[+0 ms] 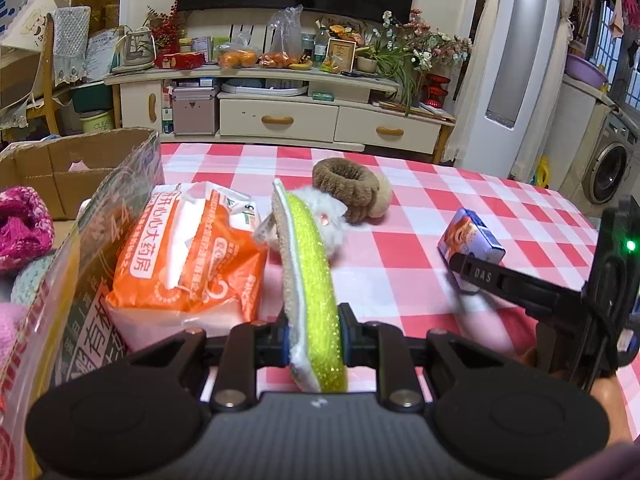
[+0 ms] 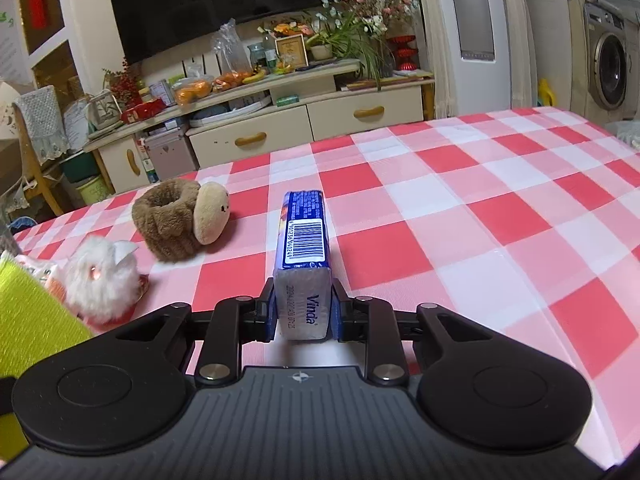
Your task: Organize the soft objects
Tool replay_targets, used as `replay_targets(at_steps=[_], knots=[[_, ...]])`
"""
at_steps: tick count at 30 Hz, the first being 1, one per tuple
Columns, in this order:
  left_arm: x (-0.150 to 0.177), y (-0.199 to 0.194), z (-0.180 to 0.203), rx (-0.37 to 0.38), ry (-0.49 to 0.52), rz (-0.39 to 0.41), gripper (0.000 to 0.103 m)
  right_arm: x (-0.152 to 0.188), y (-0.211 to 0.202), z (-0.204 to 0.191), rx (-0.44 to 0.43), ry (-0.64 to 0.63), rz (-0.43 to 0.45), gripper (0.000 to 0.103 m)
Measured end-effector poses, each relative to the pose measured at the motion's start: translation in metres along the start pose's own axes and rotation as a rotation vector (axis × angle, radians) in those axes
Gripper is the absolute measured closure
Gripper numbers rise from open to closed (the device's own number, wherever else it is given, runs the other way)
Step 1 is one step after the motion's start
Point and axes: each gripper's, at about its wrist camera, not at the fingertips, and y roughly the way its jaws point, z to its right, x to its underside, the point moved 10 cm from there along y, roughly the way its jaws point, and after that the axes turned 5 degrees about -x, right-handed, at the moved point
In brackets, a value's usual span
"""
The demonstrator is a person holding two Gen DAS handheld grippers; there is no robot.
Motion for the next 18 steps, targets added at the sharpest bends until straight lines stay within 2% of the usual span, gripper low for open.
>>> replay_targets(at_steps=[18], knots=[[-0.003, -0.026, 0.002, 0.072, 0.007, 0.035, 0.083, 0.027, -0.050, -0.003, 0.022, 0.018, -0.003, 0.073]])
